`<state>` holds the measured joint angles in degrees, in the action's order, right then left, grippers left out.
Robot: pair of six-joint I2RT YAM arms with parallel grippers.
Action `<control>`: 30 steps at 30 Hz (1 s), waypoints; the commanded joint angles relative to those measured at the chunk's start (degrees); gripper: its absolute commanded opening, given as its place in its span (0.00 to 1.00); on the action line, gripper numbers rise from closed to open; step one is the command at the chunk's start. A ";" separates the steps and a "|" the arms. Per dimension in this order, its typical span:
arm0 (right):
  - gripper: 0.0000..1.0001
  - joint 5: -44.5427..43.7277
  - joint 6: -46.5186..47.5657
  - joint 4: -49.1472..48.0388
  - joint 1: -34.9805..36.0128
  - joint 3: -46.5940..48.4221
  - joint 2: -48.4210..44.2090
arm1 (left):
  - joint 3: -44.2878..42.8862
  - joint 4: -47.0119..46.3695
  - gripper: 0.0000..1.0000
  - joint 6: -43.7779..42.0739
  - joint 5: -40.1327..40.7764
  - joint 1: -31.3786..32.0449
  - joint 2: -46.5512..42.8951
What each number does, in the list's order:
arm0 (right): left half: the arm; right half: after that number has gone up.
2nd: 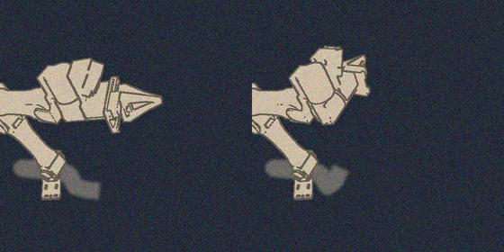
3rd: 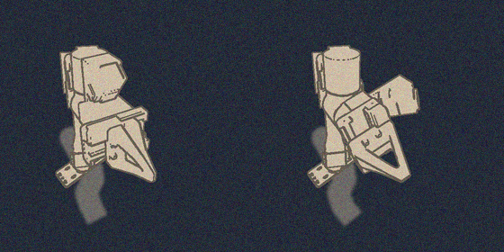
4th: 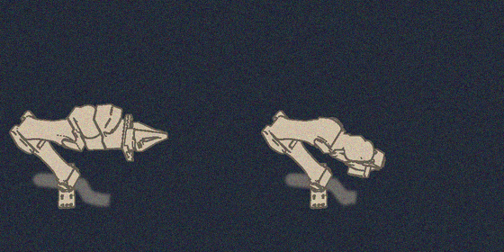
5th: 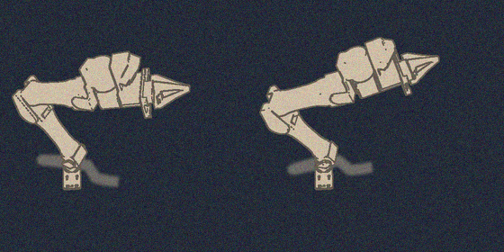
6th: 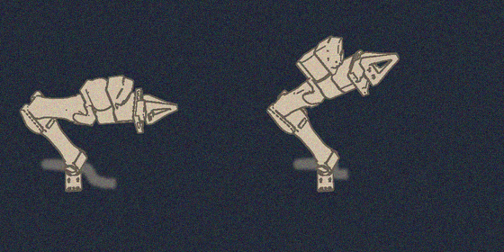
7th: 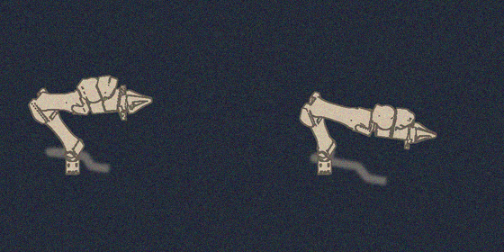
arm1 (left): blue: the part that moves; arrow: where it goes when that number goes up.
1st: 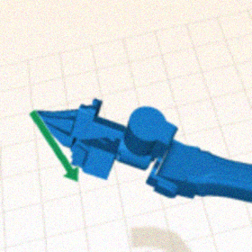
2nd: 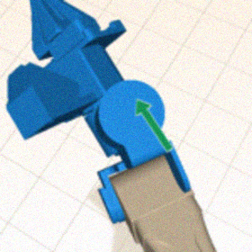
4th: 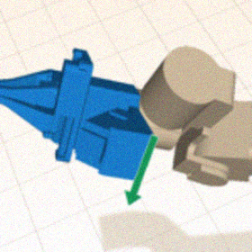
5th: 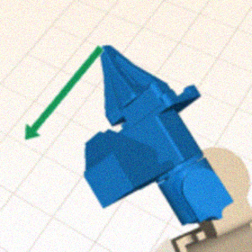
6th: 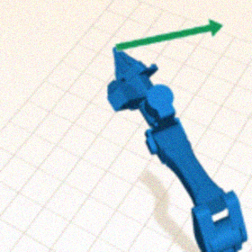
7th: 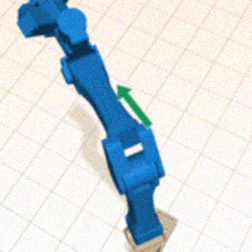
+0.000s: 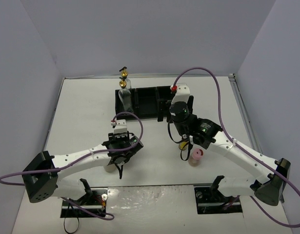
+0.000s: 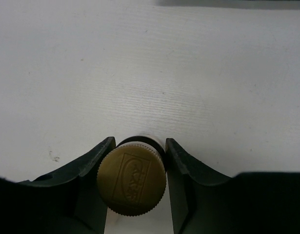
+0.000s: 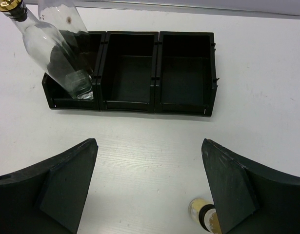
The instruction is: Organize the condiment bottles
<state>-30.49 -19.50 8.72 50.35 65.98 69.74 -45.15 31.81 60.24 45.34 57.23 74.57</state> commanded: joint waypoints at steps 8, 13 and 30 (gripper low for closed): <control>0.86 -1.89 -1.40 -0.66 -6.16 -0.09 -3.52 | -22.21 -0.55 0.00 -16.19 0.41 1.04 2.26; 0.86 4.70 -1.17 -0.43 -15.28 0.85 -4.62 | -31.74 -2.54 0.00 -22.89 -2.22 0.00 9.00; 0.87 18.63 -0.60 0.18 -29.40 3.11 -4.24 | -58.42 -12.54 0.00 -38.25 -17.90 -12.88 32.11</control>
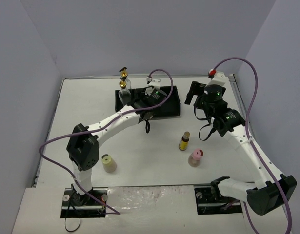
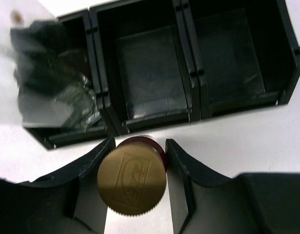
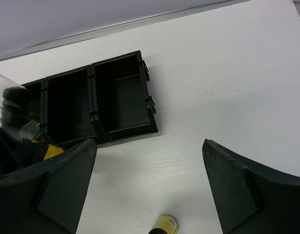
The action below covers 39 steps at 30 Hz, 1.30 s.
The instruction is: Organize the condiment bottles
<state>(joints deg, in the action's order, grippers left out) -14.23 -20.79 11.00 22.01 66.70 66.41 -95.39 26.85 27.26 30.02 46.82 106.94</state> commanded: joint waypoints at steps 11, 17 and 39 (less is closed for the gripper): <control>0.87 3.37 1.54 -2.03 -2.32 2.73 -0.99 | -18.57 -13.57 0.00 -8.95 -9.20 -8.38 10.78; 0.87 3.67 1.96 -2.28 -2.49 1.55 -2.47 | -21.18 -18.90 0.00 -11.07 -11.24 -10.29 16.50; 0.87 3.86 3.03 -4.20 -2.50 -1.39 -3.57 | -20.44 -31.26 0.01 -12.20 -15.33 -13.86 24.51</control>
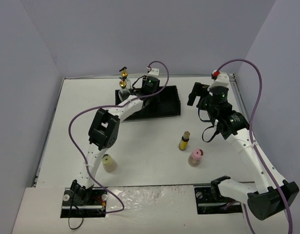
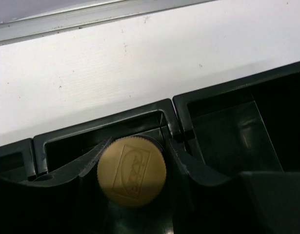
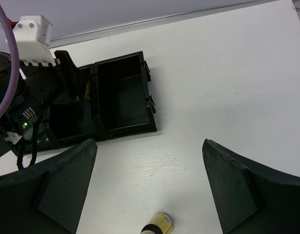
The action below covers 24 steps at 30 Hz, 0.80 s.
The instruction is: Organize the condiment bottles
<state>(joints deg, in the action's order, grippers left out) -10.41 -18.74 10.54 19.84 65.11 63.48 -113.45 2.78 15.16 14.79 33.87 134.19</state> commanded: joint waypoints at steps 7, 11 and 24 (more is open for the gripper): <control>0.87 -0.30 1.25 -3.68 -0.32 -0.08 -0.82 | 0.61 -8.67 0.67 0.13 1.31 -0.91 -3.85; 0.86 -0.04 1.25 -3.68 -0.24 -0.16 -0.56 | 3.13 -10.01 0.84 -0.04 2.14 -0.91 -5.16; 0.87 -0.40 0.86 -3.55 -0.15 -1.03 -0.77 | 10.94 -13.14 0.85 -1.79 1.61 0.10 -12.83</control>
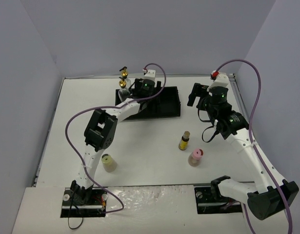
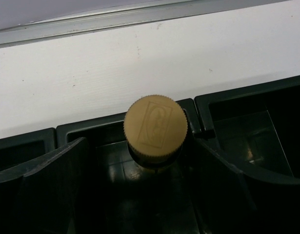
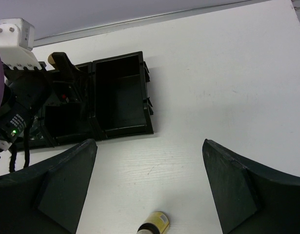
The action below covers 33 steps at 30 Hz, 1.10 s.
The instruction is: Organize the condiment bottles
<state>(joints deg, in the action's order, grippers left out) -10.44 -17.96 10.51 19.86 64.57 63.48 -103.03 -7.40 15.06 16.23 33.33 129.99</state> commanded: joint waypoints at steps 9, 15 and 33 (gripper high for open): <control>0.87 -0.37 -0.28 -2.65 -0.04 -1.37 -1.12 | 4.07 -2.75 0.86 -4.03 -0.58 1.96 -14.19; 0.87 -1.17 -0.65 1.54 0.04 -0.58 0.49 | 5.06 -0.29 0.86 -6.91 1.22 4.83 -17.62; 0.86 0.23 -4.41 10.50 5.34 -11.52 -8.76 | 10.81 15.53 0.86 -6.08 13.09 15.38 -38.04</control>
<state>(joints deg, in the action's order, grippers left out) -9.52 -20.28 20.54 22.12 55.70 58.09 -90.08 3.84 8.76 24.35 46.22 99.85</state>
